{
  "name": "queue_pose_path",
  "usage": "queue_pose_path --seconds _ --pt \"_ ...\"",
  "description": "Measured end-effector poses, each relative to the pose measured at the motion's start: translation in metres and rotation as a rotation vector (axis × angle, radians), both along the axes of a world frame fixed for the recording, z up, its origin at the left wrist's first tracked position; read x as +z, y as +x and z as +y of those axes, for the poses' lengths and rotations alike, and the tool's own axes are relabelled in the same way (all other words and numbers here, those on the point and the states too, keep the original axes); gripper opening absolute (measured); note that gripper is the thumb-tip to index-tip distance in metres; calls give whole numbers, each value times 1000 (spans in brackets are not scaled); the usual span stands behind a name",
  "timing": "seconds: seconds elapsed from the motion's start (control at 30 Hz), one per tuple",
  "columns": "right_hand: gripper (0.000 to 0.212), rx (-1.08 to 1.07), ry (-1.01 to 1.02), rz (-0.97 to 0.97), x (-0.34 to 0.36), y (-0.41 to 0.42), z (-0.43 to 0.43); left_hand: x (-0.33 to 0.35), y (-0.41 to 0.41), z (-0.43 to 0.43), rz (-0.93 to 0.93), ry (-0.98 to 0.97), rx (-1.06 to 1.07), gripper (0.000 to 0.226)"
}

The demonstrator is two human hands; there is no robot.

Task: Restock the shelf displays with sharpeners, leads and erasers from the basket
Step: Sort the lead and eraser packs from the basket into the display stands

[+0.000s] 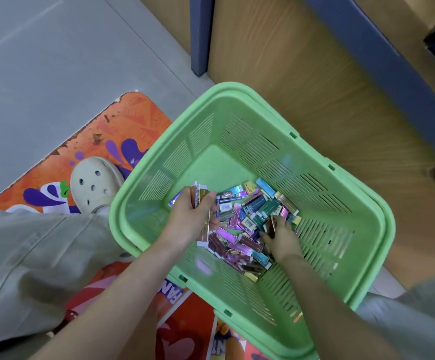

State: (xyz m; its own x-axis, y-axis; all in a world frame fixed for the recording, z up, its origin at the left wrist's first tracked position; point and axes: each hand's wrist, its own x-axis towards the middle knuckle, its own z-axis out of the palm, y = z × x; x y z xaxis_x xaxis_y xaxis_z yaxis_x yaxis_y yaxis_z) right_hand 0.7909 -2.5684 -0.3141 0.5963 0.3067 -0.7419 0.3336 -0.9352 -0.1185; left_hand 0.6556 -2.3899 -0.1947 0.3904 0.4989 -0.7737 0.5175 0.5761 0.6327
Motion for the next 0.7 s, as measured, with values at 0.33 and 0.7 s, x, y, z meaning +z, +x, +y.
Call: queue_pose_path --seconds 0.33,0.7 --pt "32 -133 117 84 3 7 6 -11 0 2 27 -33 -7 24" --pt "14 -282 584 267 74 -12 43 7 -2 -6 8 -277 253 18"
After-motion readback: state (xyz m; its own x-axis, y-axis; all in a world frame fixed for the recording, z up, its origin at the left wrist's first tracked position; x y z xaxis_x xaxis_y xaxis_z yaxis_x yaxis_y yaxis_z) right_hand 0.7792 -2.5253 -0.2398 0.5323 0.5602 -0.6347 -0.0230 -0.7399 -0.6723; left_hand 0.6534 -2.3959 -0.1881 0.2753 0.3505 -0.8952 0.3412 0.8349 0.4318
